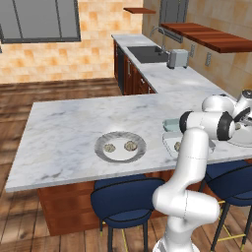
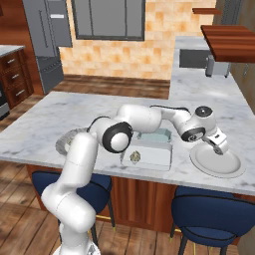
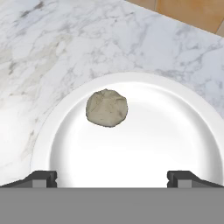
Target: Place two dumplings into each of the tupperware containers and then place the containers in the fridge.
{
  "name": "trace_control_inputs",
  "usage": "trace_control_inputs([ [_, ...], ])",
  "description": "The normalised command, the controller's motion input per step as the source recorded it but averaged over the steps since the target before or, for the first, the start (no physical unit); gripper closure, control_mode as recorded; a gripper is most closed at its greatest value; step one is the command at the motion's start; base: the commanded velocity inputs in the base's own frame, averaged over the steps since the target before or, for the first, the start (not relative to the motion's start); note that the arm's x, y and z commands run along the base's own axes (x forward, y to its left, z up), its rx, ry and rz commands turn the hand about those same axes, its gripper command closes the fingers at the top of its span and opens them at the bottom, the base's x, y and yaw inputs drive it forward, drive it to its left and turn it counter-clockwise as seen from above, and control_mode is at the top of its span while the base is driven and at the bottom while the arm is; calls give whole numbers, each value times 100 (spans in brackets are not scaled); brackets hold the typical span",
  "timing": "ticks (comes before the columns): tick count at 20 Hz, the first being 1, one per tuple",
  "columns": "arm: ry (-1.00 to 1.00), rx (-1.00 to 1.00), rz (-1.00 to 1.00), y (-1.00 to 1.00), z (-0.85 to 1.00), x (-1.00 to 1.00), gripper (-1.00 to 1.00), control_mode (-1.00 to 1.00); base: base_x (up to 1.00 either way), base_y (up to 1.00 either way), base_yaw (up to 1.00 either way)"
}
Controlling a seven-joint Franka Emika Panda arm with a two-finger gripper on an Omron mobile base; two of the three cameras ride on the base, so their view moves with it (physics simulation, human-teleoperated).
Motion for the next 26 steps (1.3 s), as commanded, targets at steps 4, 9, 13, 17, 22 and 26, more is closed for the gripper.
trace_control_inputs([
  [4, 2, 1, -1, -16, -3, 2, -100, -100, 0, 0, 0],
  [9, 0, 0, 0, -2, -27, 7, -100, -100, 0, 0, 0],
  [13, 0, 0, 0, -2, -26, 10, -100, -100, 0, 0, 0],
  [17, 0, 0, 0, -10, -21, 15, -100, -100, 0, 0, 0],
  [22, 0, 1, 0, -17, -6, 30, -100, -100, 0, 0, 0],
  [26, 0, 3, 0, -25, 0, 30, -100, -100, 0, 0, 0],
])
